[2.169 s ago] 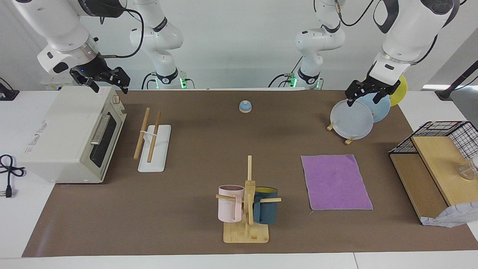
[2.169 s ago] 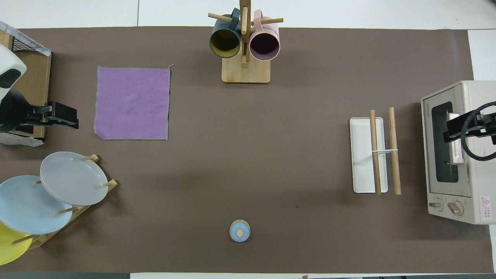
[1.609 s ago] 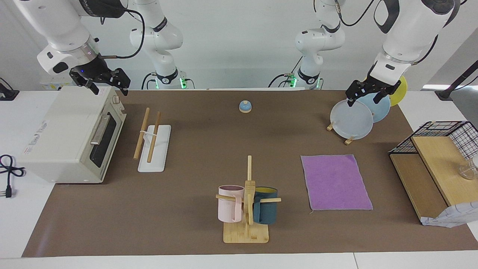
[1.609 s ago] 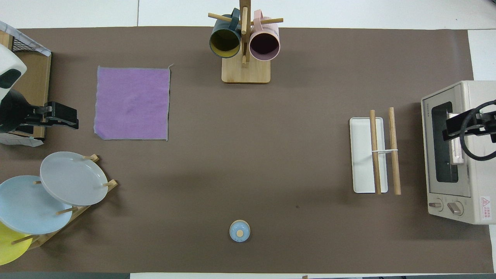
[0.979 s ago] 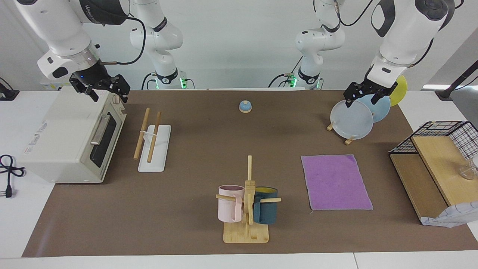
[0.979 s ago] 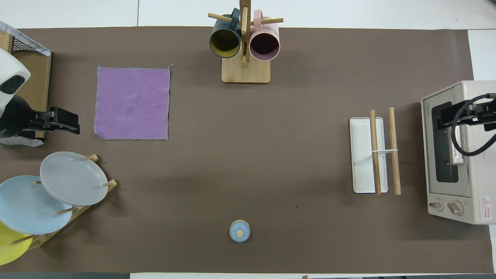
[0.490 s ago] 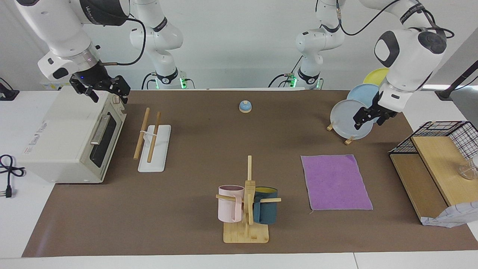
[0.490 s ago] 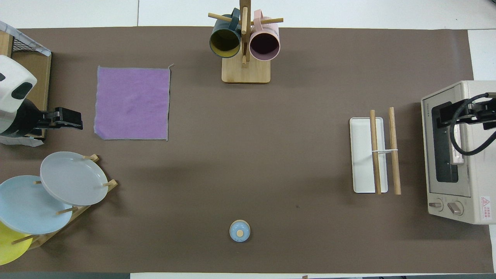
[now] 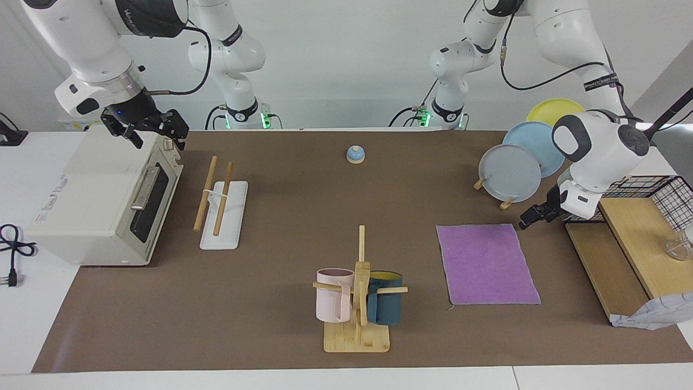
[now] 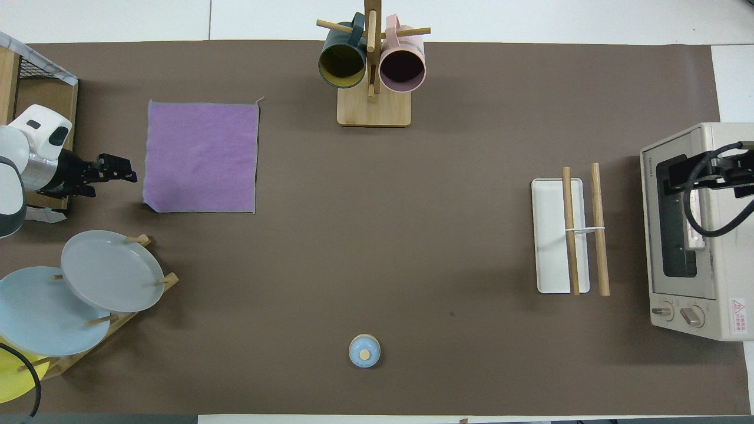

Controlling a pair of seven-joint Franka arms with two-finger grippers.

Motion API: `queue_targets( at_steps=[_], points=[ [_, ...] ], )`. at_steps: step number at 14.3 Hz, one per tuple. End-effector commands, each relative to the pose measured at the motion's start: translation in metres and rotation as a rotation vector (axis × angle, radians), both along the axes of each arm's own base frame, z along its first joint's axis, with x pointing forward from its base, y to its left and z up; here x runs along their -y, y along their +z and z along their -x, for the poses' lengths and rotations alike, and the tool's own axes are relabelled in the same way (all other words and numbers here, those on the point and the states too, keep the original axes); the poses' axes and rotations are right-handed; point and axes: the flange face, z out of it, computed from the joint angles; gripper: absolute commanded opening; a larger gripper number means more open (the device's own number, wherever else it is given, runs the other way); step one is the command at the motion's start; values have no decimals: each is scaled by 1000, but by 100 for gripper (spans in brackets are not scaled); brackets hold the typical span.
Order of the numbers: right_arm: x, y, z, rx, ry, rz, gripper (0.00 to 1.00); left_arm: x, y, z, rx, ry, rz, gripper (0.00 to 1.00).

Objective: Fold towel and hang on rack
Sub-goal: 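Grasp the towel edge nearest the left gripper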

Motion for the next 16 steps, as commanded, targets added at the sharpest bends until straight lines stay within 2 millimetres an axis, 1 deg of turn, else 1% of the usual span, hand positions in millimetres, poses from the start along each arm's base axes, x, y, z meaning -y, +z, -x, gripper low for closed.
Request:
queue_targets(
  at_steps=[1, 2, 4, 5, 7, 9, 12, 14, 16],
  points=[
    [3, 1, 7, 9, 21, -4, 100, -6, -13, -8, 30, 51, 74, 100],
    [4, 2, 7, 11, 20, -4, 100, -5, -17, -9, 29, 68, 96, 100],
    [4, 1, 7, 9, 18, -4, 100, -4, -25, -8, 15, 74, 108, 95],
    [4, 1, 7, 9, 18, -4, 100, 0, -26, -8, 12, 77, 118, 91],
    [3, 1, 7, 9, 21, -4, 100, 0, -32, -8, 5, 86, 127, 84],
    [4, 1, 7, 9, 20, -4, 100, 4, -43, -7, -14, 87, 133, 77],
    [4, 1, 7, 9, 20, -4, 100, 5, -52, -3, -33, 92, 136, 71],
    [4, 1, 7, 9, 20, -4, 100, 5, -55, 0, -48, 94, 141, 66],
    [4, 1, 7, 9, 20, -4, 100, 7, -56, 1, -53, 115, 168, 52]
  ],
)
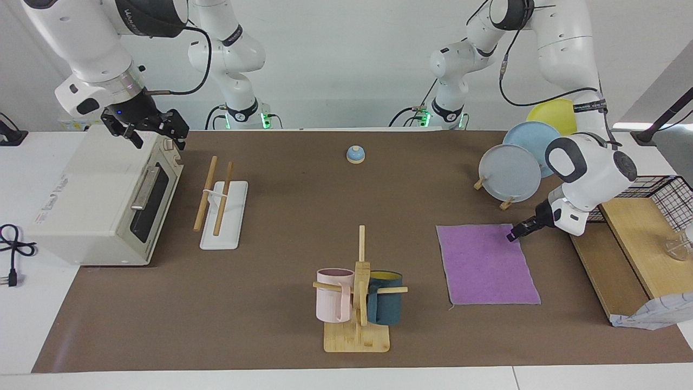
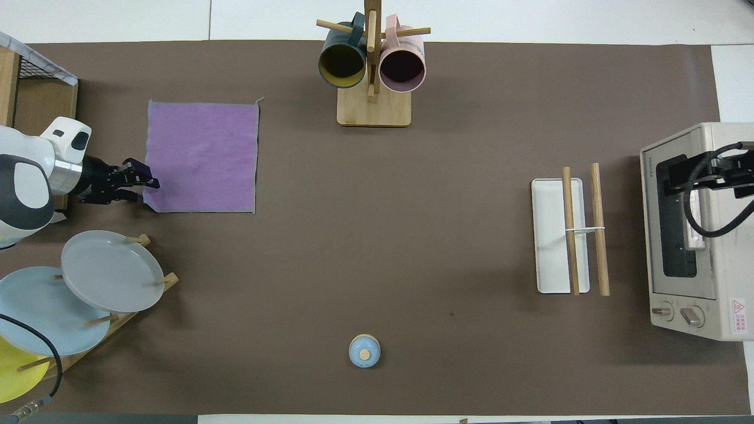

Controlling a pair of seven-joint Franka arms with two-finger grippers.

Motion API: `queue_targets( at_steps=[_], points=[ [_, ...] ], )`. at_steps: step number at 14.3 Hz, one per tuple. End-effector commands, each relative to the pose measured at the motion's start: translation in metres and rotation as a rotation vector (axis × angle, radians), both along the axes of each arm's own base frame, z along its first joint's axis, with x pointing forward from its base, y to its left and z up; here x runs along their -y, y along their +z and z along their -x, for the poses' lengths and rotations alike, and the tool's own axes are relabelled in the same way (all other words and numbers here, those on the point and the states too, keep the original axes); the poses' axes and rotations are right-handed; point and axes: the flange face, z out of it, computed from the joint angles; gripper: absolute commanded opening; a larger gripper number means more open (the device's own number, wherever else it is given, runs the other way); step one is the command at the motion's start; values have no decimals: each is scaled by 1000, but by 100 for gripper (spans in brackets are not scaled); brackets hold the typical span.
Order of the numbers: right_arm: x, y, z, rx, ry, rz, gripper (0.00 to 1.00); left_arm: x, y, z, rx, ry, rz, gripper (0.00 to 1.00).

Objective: Fold towel and hang on rack
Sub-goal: 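Grasp the towel edge nearest the left gripper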

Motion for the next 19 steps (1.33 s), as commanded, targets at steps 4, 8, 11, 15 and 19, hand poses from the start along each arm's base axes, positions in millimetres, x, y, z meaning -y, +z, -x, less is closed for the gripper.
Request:
queue_targets(
  at_steps=[4, 8, 11, 15, 19],
  points=[
    [4, 1, 7, 10, 19, -4, 100, 3, -1, 6, -25, 21, 32, 30],
    [3, 1, 7, 10, 20, -4, 100, -4, -1, 9, -39, 29, 36, 1],
    [4, 1, 7, 10, 19, -4, 100, -8, -1, 9, -39, 30, 31, 0],
    [3, 1, 7, 10, 20, -4, 100, -6, 3, 5, -25, -13, 13, 0],
    [4, 1, 7, 10, 19, -4, 100, 54, 56, -7, 0, -282, -163, 0]
  ],
)
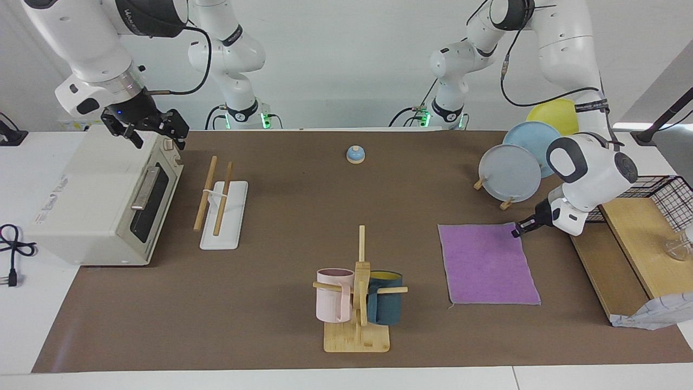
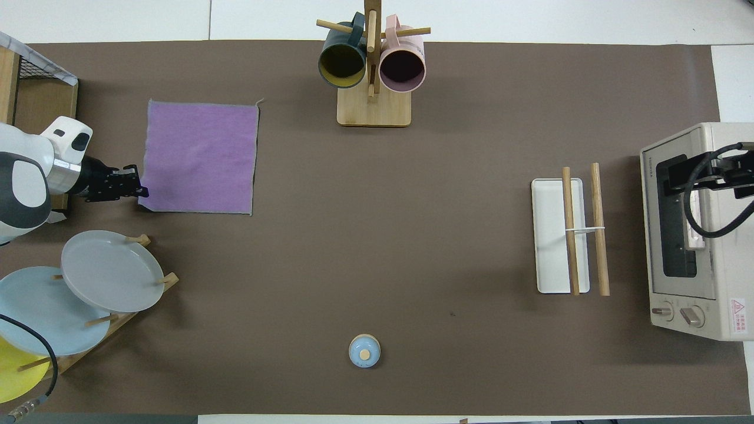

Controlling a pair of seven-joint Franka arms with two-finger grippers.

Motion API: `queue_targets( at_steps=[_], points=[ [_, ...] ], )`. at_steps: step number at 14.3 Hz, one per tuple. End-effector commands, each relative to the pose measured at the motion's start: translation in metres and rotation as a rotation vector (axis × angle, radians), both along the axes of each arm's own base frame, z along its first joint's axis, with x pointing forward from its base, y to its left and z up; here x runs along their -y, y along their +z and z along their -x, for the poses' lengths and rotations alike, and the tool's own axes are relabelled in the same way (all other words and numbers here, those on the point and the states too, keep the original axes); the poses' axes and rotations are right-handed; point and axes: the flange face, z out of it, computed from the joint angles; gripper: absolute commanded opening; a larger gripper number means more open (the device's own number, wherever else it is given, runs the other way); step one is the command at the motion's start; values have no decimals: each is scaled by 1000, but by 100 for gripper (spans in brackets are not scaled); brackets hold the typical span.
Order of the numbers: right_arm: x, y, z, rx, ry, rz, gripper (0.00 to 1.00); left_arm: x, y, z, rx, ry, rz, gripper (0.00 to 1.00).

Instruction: Fold towel and hang on rack

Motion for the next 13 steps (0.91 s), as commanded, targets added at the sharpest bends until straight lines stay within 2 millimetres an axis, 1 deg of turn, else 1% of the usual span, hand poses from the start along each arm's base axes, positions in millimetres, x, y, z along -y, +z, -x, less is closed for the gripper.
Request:
queue_targets(
  at_steps=[1, 2, 3, 5, 6, 7, 8, 9, 10, 11, 12, 13],
  points=[
    [4, 1, 6, 10, 19, -4, 100, 74, 51, -1, 24, -222, -127, 0],
    [4, 1, 6, 10, 19, -4, 100, 114, 58, 3, 35, -323, -188, 0],
    [3, 1, 6, 10, 20, -4, 100, 159, 57, 9, 50, -443, -259, 0],
    [3, 1, 6, 10, 20, -4, 100, 216, 55, 22, 78, -546, -328, 0],
    [4, 1, 6, 10, 19, -4, 100, 244, 47, 28, 90, -569, -340, 0],
    [3, 1, 6, 10, 20, -4, 100, 261, 33, 34, 95, -512, -342, 0],
    [3, 2, 7, 12, 20, -4, 100, 274, 13, 42, 118, -456, -331, 0],
    [3, 1, 6, 10, 20, -4, 100, 283, -1, 52, 138, -433, -319, 0],
    [3, 1, 6, 10, 20, -4, 100, 283, -6, 56, 138, -423, -317, 0],
    [3, 1, 6, 10, 20, -4, 100, 281, -2, 54, 143, -417, -316, 99],
    [3, 1, 6, 10, 20, -4, 100, 276, 4, 53, 145, -405, -314, 100],
    [4, 1, 6, 10, 19, -4, 100, 260, 18, 49, 142, -380, -315, 100]
  ],
)
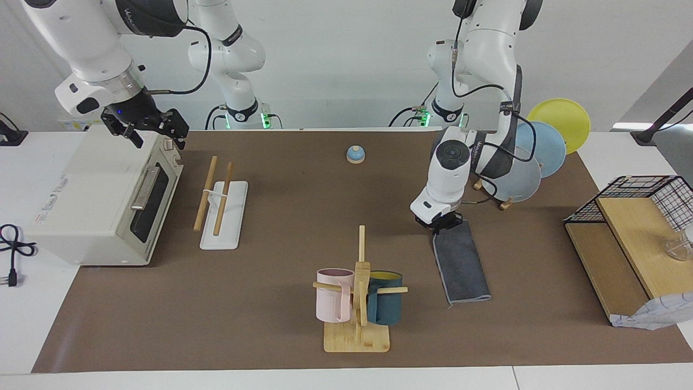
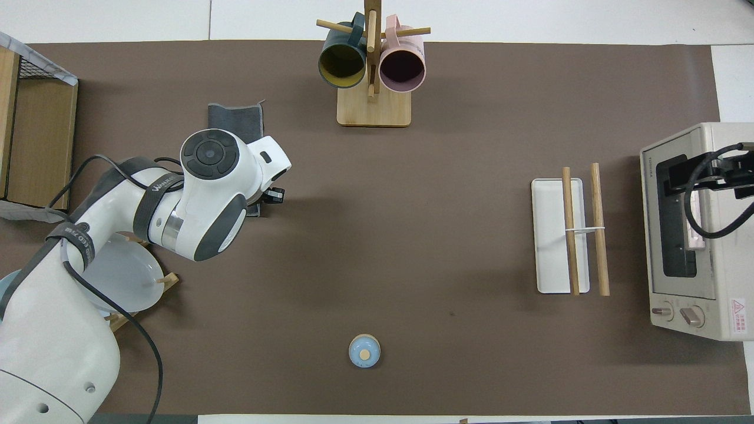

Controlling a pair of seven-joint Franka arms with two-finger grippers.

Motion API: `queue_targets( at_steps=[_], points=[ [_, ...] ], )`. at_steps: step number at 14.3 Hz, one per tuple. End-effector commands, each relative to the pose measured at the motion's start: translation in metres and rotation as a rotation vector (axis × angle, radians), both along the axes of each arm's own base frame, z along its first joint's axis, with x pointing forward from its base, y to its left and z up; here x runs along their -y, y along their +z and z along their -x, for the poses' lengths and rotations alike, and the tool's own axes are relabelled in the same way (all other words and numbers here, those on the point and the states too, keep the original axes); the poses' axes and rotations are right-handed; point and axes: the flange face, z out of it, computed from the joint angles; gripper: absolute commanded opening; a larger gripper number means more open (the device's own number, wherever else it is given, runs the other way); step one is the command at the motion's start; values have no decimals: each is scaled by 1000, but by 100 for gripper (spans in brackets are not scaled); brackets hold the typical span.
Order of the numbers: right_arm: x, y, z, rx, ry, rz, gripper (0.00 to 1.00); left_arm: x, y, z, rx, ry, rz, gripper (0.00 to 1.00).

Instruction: Fold towel and hang on rack

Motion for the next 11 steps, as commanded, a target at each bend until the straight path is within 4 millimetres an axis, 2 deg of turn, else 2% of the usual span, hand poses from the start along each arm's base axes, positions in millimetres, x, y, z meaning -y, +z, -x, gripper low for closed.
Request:
queue_targets(
  at_steps=[1, 2, 3, 6, 8, 11],
  points=[
    [4, 1, 6, 9, 19, -4, 100, -40, 32, -8, 18, 69, 13, 100],
    [3, 1, 6, 9, 20, -4, 100, -50, 42, -15, 8, 78, 68, 100],
    [4, 1, 6, 11, 19, -4, 100, -69, 49, -25, -1, 86, 138, 100],
    [3, 1, 6, 9, 20, -4, 100, -131, 47, -41, 10, 86, 276, 100],
    [4, 1, 6, 9, 19, -4, 100, -151, 37, -42, 4, 85, 317, 100],
    [3, 1, 6, 9, 20, -4, 100, -169, 4, -48, 11, 105, 381, 100]
  ],
)
